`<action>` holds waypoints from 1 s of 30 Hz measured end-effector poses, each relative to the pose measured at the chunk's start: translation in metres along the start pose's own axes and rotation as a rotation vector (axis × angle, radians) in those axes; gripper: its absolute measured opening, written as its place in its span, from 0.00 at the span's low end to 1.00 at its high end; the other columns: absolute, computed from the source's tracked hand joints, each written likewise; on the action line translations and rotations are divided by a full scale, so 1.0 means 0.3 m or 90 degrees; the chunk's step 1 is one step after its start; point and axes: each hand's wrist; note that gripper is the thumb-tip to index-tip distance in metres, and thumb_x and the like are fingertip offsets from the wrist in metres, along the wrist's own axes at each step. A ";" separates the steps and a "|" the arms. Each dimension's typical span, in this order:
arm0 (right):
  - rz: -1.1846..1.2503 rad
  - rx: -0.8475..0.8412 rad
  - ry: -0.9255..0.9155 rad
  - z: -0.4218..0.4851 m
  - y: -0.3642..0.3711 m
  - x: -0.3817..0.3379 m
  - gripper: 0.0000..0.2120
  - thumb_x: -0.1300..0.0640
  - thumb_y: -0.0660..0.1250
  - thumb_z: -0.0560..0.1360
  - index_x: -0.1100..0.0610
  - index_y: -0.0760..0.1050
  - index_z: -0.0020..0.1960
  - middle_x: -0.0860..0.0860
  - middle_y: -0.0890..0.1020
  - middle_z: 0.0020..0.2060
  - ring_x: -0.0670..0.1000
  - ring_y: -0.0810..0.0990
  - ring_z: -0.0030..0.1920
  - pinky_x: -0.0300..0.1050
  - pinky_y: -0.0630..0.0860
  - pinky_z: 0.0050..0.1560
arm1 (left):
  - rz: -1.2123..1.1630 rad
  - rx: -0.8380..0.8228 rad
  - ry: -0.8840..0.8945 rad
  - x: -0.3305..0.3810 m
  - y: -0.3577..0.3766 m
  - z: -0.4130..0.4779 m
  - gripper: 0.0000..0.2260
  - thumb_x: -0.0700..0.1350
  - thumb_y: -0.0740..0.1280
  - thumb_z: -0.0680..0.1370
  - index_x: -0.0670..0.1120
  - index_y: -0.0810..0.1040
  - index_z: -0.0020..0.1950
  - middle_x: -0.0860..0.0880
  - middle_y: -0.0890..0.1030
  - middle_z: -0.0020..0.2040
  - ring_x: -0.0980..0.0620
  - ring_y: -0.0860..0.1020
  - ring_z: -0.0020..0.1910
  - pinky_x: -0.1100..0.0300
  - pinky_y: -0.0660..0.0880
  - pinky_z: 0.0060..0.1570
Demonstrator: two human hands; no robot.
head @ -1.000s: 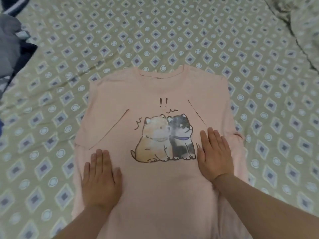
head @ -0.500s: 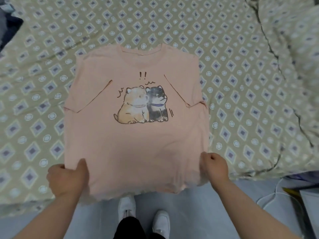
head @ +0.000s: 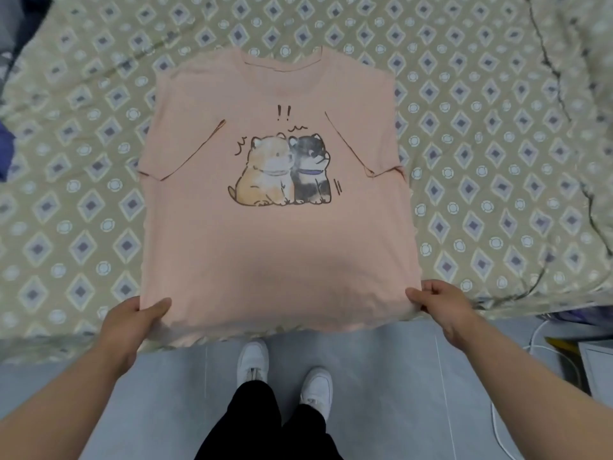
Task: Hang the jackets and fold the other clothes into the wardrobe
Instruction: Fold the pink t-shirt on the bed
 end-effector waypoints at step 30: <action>0.198 -0.190 0.200 -0.323 -0.087 -0.162 0.15 0.64 0.67 0.78 0.70 0.73 0.62 0.63 0.84 0.50 0.59 0.85 0.47 0.54 0.84 0.42 | -0.381 0.000 -0.209 0.087 -0.194 -0.403 0.08 0.36 0.60 0.81 0.46 0.72 0.58 0.47 0.78 0.41 0.54 0.76 0.36 0.60 0.81 0.34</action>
Point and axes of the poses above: each hand's wrist, its own z-axis towards the middle knuckle, its own y-axis out of the palm, x = y × z
